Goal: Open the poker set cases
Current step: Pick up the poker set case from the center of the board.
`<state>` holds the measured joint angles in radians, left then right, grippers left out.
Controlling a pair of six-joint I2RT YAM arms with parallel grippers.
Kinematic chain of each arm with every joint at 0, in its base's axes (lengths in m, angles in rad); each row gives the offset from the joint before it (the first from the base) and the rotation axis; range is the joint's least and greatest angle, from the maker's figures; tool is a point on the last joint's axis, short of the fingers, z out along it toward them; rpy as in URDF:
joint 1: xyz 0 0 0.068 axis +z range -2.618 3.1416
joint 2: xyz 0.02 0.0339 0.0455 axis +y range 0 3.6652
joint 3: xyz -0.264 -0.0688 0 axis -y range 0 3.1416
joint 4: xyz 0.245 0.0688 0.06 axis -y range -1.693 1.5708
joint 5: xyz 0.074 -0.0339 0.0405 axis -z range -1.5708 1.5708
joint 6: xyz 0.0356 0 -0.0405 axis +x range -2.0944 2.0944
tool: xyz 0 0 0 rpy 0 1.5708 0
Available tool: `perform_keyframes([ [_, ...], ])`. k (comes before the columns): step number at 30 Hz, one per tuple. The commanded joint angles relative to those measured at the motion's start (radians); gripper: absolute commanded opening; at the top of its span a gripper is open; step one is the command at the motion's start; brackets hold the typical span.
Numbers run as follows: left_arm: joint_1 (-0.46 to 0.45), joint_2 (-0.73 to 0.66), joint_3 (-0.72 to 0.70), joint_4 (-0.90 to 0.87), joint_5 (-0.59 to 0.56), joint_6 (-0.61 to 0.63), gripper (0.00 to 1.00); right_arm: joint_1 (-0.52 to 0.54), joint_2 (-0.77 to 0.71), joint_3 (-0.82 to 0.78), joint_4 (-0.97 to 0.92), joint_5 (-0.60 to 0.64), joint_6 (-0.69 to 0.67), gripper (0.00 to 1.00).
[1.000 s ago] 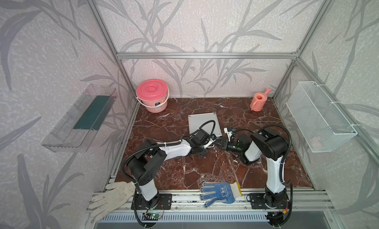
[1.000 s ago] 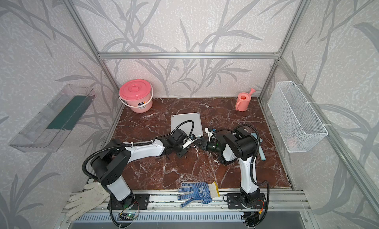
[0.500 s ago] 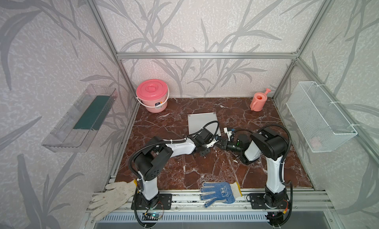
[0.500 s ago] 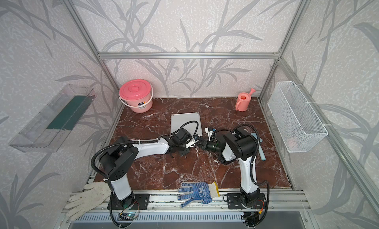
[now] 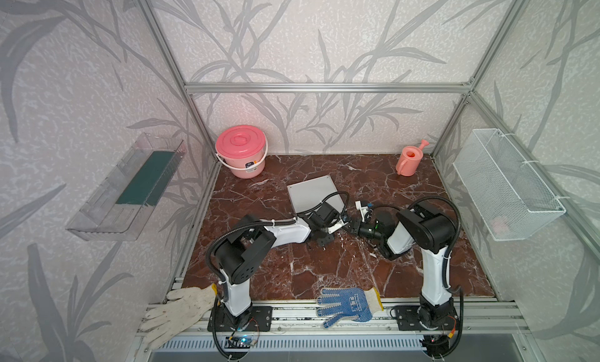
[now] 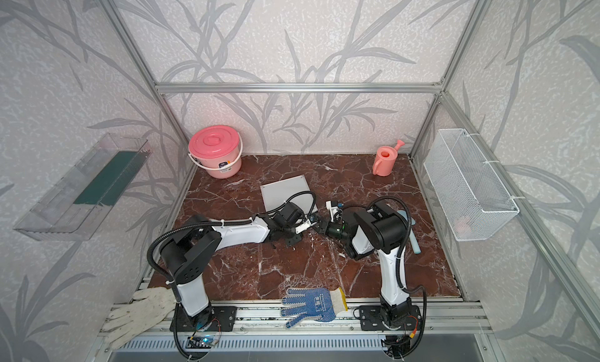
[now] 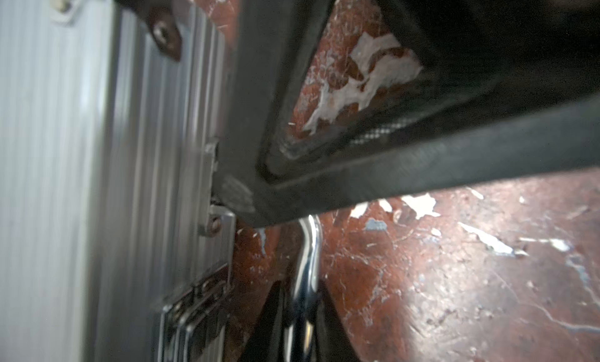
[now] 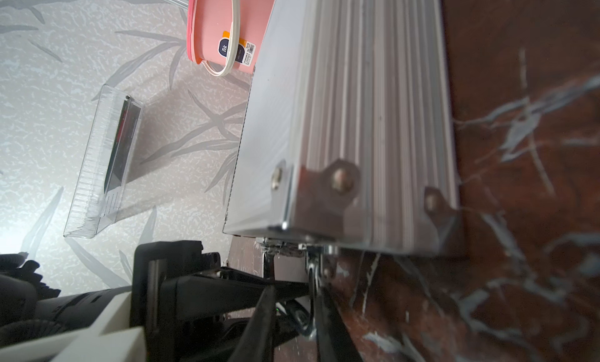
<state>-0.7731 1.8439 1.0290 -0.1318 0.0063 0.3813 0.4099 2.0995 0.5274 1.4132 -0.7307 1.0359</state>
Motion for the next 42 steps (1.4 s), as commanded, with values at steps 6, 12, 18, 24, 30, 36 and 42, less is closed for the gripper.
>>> perform_keyframes([
  [6, 0.068, -0.043, 0.03, -0.105, 0.1, -0.07, 0.0, -0.087, -0.011, -0.051, -0.01, -0.089, -0.035, 0.41],
  [12, 0.098, -0.077, 0.076, -0.167, 0.187, -0.086, 0.0, -0.08, -0.021, -0.038, -0.049, -0.127, -0.057, 0.45],
  [18, 0.1, -0.076, 0.088, -0.175, 0.218, -0.094, 0.0, -0.006, -0.028, 0.029, -0.13, -0.094, -0.065, 0.48],
  [24, 0.099, -0.083, 0.095, -0.175, 0.235, -0.094, 0.0, 0.023, -0.009, 0.072, -0.164, -0.027, -0.025, 0.48],
  [30, 0.1, -0.094, 0.1, -0.169, 0.257, -0.098, 0.0, 0.038, -0.006, 0.086, -0.203, 0.016, -0.011, 0.46],
  [36, 0.1, -0.109, 0.091, -0.157, 0.257, -0.103, 0.0, 0.076, 0.02, 0.119, -0.215, 0.03, 0.019, 0.43],
  [42, 0.098, -0.109, 0.085, -0.149, 0.257, -0.105, 0.0, 0.099, 0.038, 0.129, -0.221, 0.046, 0.043, 0.4],
])
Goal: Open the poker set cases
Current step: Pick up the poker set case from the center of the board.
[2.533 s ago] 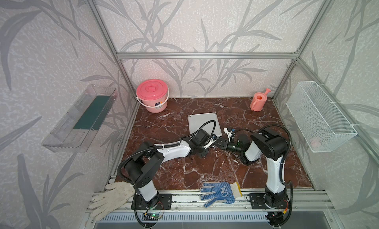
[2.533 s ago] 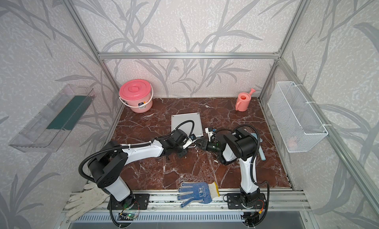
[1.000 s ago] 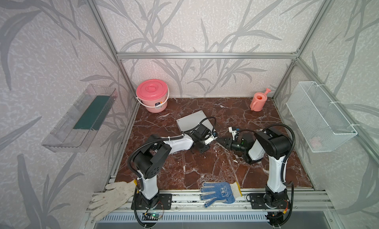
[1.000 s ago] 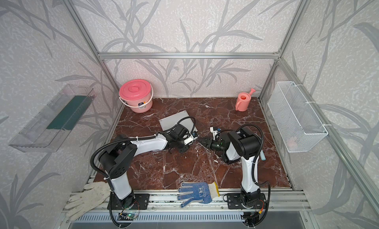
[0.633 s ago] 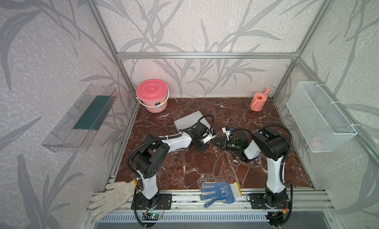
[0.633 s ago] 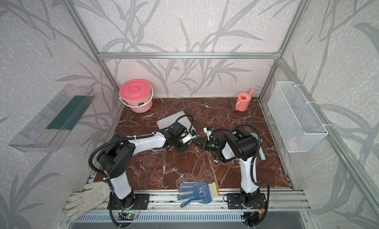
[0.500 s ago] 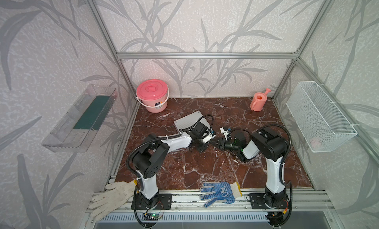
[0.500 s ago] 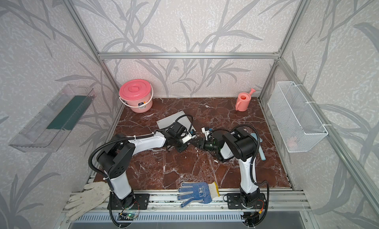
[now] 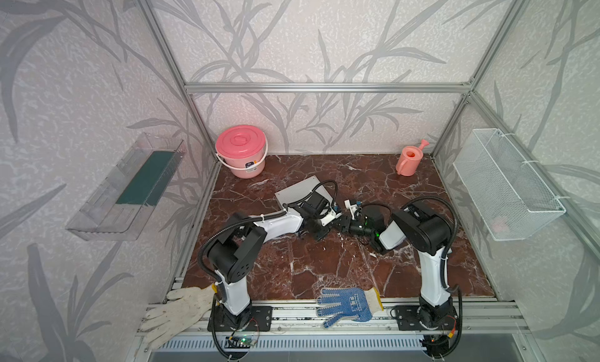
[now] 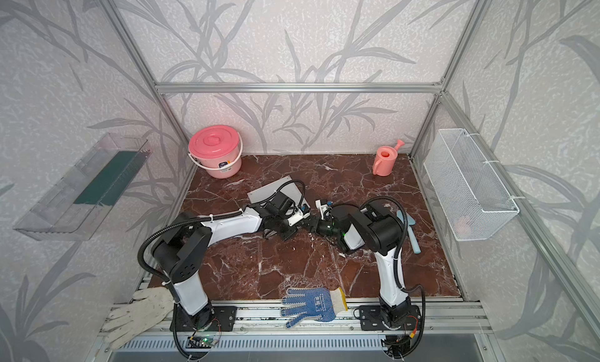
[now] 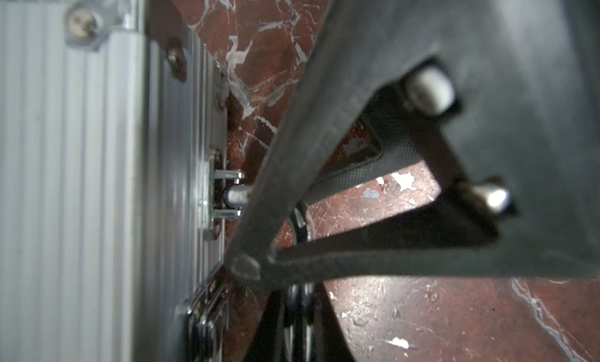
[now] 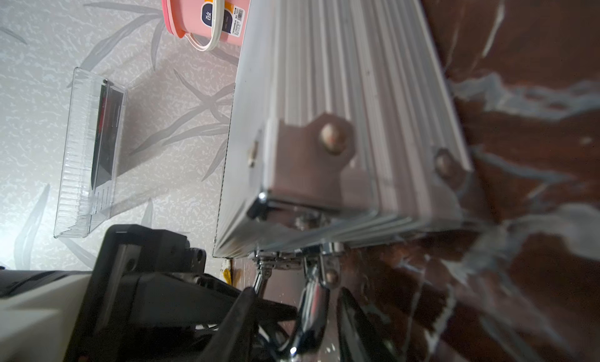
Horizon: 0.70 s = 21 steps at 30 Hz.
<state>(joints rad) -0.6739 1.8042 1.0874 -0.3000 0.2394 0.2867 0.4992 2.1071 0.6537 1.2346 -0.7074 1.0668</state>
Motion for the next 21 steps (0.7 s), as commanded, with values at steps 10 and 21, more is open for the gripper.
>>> perform_keyframes([
  [10, -0.007, -0.054, 0.025, 0.019, 0.013, -0.011, 0.0, 0.015, 0.069, -0.009, 0.023, 0.079, 0.085, 0.08],
  [21, -0.008, -0.105, -0.029, -0.029, -0.092, -0.018, 0.45, 0.015, 0.015, -0.023, 0.013, 0.131, 0.143, 0.0],
])
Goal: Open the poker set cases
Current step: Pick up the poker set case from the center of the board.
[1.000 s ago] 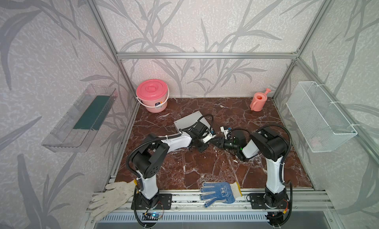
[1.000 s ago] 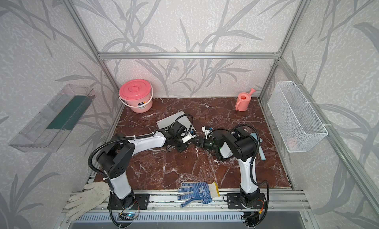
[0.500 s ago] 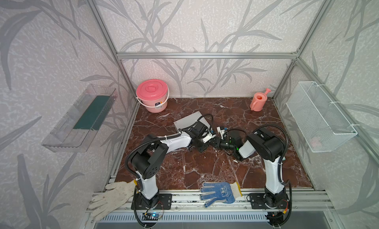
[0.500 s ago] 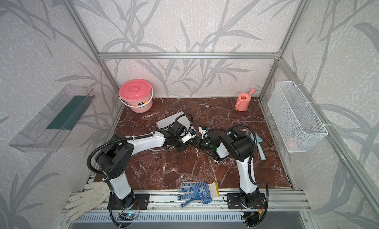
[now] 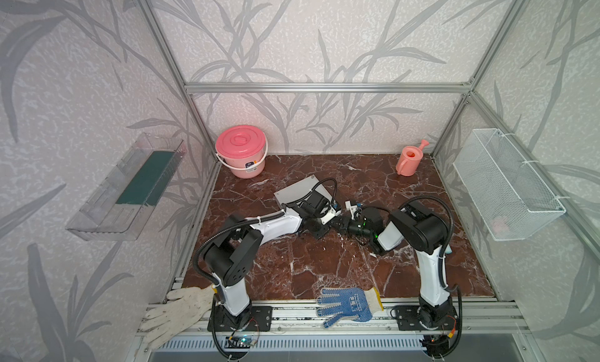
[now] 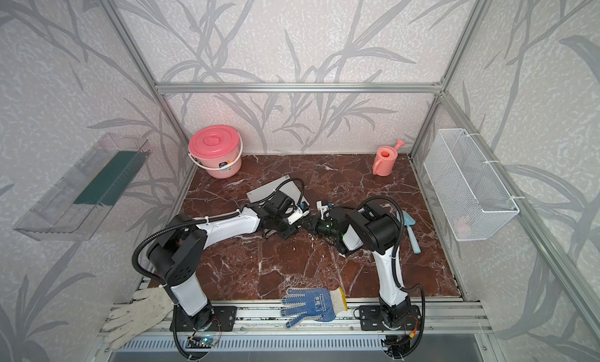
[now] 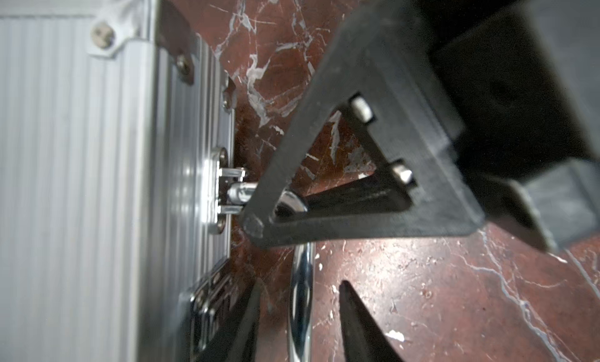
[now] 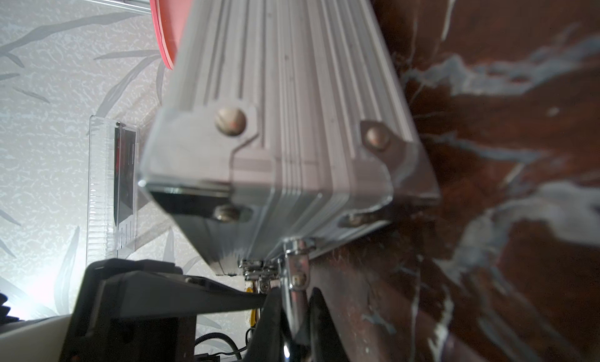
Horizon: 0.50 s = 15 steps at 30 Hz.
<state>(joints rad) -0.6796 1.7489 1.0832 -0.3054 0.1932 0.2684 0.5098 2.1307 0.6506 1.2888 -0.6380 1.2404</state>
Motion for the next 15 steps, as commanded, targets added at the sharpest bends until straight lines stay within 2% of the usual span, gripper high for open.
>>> perform_keyframes([
  [1, -0.002, -0.058, -0.036, -0.025, -0.058, -0.003, 0.46, 0.004, -0.021, -0.022, -0.056, 0.066, -0.037, 0.0],
  [6, -0.001, -0.057, -0.059, -0.034, -0.089, -0.004, 0.47, 0.002, -0.062, -0.016, -0.08, 0.074, -0.02, 0.0],
  [15, -0.003, -0.056, -0.057, -0.066, -0.071, -0.021, 0.46, -0.003, -0.141, -0.019, -0.127, 0.108, -0.003, 0.0],
])
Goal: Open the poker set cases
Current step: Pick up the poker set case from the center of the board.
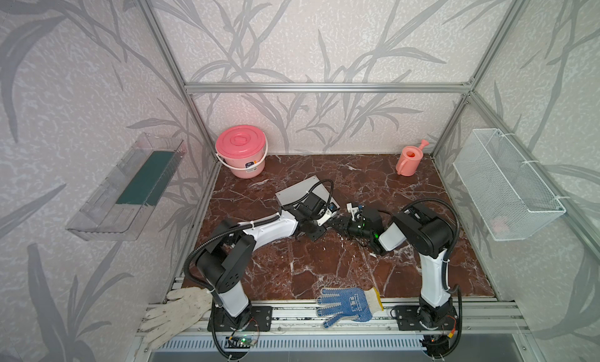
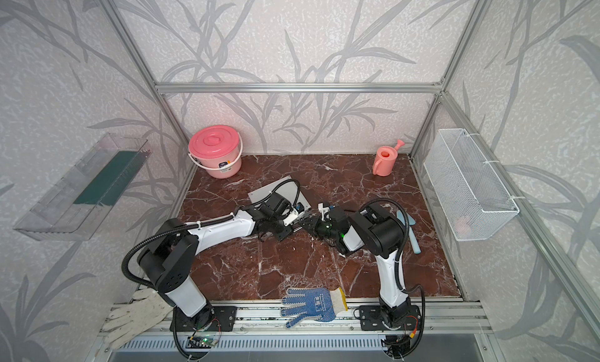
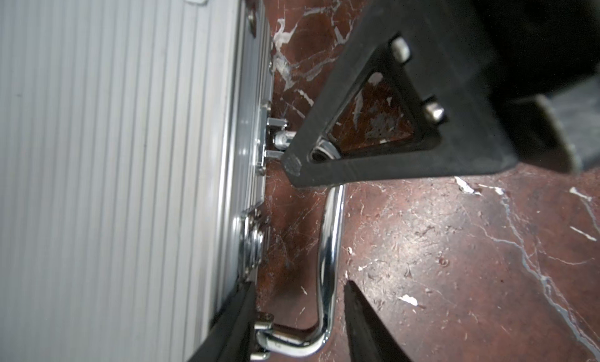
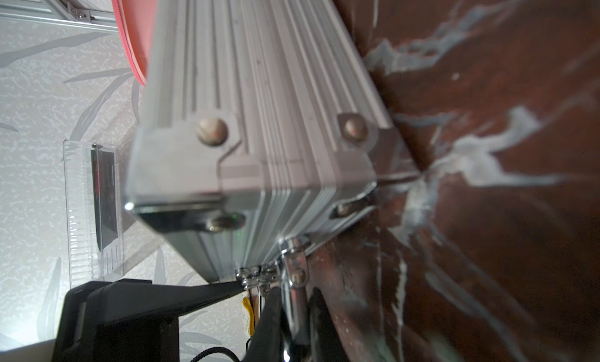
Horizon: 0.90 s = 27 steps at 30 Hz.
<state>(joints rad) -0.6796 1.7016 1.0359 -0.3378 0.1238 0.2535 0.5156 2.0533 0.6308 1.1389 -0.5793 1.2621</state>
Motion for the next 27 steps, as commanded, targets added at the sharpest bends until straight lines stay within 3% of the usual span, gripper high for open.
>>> perform_keyframes([
  [1, -0.004, -0.006, -0.007, -0.037, 0.006, -0.008, 0.46, -0.008, -0.072, 0.004, 0.016, 0.051, -0.023, 0.0],
  [15, -0.043, 0.008, -0.019, -0.028, 0.036, -0.055, 0.28, -0.014, -0.164, 0.036, -0.082, 0.077, -0.03, 0.0],
  [27, -0.042, 0.043, -0.016, -0.013, -0.049, -0.074, 0.29, -0.034, -0.263, 0.032, -0.138, 0.063, -0.029, 0.0],
])
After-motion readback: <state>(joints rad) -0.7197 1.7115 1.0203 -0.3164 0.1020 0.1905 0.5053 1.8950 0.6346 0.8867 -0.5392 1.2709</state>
